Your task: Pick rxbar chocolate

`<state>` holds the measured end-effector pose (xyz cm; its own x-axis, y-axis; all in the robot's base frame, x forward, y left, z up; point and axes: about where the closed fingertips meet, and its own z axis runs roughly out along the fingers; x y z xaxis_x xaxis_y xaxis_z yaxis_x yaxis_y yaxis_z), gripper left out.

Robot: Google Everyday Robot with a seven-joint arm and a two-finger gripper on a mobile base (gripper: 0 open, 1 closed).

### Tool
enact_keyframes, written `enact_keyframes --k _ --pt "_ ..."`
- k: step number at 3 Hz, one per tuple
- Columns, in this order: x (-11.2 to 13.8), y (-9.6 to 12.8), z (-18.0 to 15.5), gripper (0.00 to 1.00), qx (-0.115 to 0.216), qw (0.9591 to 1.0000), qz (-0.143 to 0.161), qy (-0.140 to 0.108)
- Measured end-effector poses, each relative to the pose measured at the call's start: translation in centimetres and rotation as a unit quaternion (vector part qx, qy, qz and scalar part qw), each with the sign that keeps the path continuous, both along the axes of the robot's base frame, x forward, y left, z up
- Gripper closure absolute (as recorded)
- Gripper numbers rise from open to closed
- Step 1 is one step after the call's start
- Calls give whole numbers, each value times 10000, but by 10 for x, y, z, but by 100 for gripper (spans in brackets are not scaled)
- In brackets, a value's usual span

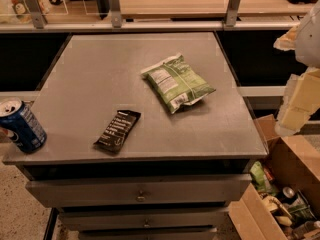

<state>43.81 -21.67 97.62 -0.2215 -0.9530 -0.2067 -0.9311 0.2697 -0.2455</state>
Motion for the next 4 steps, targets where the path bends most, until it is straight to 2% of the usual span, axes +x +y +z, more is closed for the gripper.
enact_keyframes --k 1,2,3,4 --pt "0 0 0 0 -1 10000 2 -10" --pt "8 15 1 0 -107 9993 343 -79" --pt "17 41 -5 0 -311 9949 957 -99" --pt "22 67 -19 0 -645 9829 1724 -35"
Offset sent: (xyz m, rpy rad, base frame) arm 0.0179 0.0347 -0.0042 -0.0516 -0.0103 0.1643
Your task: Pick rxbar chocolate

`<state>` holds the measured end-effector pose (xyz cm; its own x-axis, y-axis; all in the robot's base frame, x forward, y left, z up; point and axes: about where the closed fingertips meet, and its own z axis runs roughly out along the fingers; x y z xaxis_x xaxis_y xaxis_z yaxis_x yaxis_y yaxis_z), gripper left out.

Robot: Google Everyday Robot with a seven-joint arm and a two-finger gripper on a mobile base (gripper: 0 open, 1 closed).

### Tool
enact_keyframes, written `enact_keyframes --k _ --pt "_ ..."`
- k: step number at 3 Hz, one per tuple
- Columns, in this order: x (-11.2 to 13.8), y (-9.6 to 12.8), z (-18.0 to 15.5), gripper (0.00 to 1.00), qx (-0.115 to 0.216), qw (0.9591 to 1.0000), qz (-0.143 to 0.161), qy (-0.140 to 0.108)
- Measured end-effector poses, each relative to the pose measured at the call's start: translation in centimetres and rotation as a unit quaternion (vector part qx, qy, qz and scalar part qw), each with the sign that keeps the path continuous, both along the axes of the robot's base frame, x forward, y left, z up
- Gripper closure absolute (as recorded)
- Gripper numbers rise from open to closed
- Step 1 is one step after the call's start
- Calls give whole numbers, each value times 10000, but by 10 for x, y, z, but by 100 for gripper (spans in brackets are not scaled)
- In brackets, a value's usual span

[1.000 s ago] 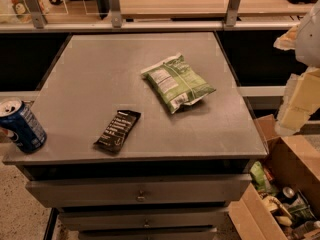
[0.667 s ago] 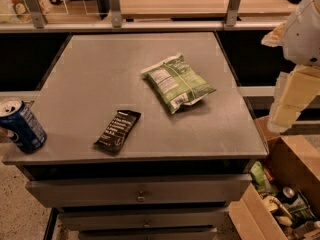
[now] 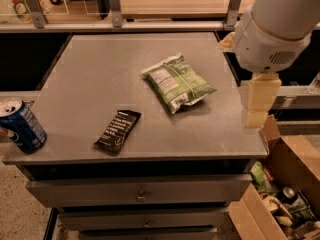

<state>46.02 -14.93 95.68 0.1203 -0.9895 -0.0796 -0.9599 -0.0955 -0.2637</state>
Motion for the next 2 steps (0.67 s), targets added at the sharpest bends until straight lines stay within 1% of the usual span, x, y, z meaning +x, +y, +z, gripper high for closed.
enact_keyframes --k 1,2 --pt "3 21 -17 0 -335 9975 617 102" --pt "4 42 -32 0 -617 9913 1143 193"
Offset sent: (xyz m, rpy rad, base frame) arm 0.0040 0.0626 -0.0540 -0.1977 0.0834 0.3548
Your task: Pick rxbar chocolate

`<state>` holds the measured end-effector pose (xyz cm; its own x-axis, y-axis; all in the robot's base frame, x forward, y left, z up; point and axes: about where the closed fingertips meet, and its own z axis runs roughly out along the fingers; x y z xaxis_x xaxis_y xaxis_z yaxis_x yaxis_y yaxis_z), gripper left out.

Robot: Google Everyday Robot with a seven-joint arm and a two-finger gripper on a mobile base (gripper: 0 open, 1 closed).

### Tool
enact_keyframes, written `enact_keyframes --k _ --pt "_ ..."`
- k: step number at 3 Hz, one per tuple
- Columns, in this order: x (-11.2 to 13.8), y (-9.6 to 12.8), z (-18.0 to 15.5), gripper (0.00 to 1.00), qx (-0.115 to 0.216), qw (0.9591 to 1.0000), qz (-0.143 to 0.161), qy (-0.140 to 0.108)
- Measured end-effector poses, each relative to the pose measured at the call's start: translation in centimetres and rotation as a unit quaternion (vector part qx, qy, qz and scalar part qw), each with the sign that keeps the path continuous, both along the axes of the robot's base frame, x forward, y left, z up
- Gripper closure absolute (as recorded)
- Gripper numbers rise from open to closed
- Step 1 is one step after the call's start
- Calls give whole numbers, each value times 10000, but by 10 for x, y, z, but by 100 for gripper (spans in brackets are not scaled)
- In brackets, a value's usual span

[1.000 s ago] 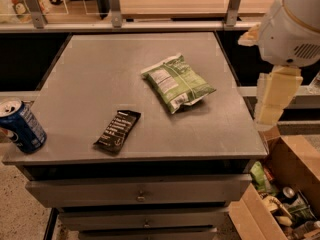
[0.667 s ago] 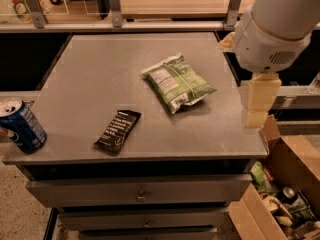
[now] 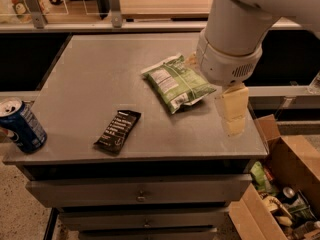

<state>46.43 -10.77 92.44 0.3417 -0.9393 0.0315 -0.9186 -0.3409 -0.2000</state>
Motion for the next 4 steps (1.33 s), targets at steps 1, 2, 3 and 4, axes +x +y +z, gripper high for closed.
enact_keyframes --k 1,2,3,4 --pt "2 22 -13 0 -255 9986 458 71" --pt "2 22 -13 0 -255 9986 458 70" --pt "3 38 -14 0 -436 9954 853 -81" --pt "5 69 -18 0 -711 9855 1531 -159"
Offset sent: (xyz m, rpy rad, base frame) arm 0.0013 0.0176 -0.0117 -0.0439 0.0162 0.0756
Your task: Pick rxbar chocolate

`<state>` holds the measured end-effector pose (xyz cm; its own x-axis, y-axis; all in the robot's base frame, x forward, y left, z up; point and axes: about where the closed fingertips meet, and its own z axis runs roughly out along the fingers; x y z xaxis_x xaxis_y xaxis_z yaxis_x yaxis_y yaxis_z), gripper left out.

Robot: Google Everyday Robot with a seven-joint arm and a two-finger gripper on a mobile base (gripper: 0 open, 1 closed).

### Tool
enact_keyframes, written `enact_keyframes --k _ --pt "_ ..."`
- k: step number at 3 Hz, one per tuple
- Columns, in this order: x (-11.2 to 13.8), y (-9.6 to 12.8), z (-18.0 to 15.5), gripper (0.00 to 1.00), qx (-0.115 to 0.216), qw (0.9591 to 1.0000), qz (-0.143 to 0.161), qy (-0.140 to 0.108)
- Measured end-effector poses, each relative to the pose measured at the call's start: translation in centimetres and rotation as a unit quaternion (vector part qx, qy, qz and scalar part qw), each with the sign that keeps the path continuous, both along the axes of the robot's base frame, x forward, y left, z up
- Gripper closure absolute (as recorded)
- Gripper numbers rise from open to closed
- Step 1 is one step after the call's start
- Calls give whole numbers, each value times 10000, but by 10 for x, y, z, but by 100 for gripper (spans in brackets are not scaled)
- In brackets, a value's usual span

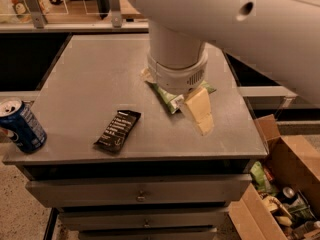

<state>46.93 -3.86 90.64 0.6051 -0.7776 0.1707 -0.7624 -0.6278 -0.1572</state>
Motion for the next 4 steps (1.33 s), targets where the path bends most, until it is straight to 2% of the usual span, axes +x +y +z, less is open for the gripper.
enact_keyframes --k 1,2,4 --pt "5 31 -7 0 -282 9978 596 45" --pt "13 59 -18 0 -510 9924 1101 220" --pt "16 104 -54 0 -642 9745 2004 772"
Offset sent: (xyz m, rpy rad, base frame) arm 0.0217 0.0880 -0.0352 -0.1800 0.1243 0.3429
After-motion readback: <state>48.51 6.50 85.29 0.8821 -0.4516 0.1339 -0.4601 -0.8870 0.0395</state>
